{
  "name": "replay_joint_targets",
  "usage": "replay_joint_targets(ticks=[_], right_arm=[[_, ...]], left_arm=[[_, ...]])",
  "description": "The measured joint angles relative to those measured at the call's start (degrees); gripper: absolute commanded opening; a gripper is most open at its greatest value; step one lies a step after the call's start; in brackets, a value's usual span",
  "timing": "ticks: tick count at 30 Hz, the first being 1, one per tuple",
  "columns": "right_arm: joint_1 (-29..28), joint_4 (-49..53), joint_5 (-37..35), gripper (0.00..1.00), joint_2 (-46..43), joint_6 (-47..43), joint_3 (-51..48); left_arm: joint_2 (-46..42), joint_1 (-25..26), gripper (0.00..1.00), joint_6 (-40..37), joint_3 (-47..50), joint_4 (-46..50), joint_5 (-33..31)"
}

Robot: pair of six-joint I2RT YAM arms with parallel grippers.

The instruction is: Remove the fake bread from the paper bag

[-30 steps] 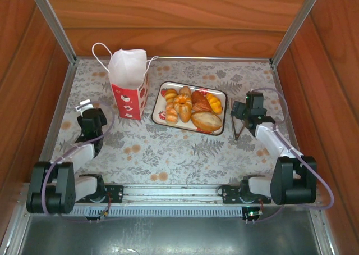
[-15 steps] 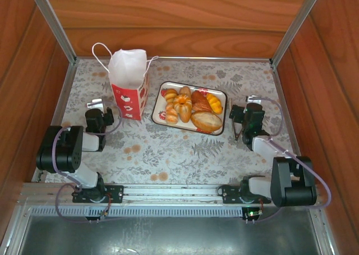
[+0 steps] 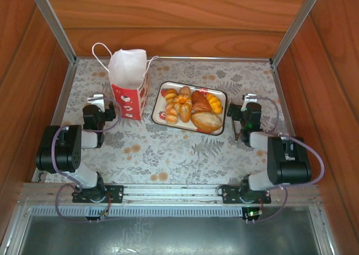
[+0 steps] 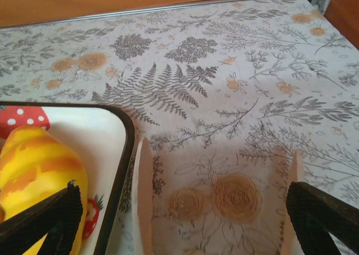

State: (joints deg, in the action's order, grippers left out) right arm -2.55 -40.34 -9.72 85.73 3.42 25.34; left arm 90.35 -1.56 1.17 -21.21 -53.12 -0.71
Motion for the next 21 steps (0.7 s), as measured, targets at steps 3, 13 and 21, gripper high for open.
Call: replay_joint_targets(ticks=[3, 13, 21], right_arm=[[1.0, -0.7, 1.0, 1.00, 2.4, 0.0, -0.5], [1.2, -1.3, 2.0, 1.00, 2.3, 0.0, -0.3], [1.2, -1.3, 2.3, 1.00, 2.3, 0.0, -0.3]], left_arm=[[0.0, 0.0, 0.81, 0.0, -0.4, 0.7, -0.6], [0.0, 0.1, 1.00, 0.3, -0.4, 1.8, -4.6], [0.0, 0.4, 1.00, 0.3, -0.4, 1.8, -6.1]])
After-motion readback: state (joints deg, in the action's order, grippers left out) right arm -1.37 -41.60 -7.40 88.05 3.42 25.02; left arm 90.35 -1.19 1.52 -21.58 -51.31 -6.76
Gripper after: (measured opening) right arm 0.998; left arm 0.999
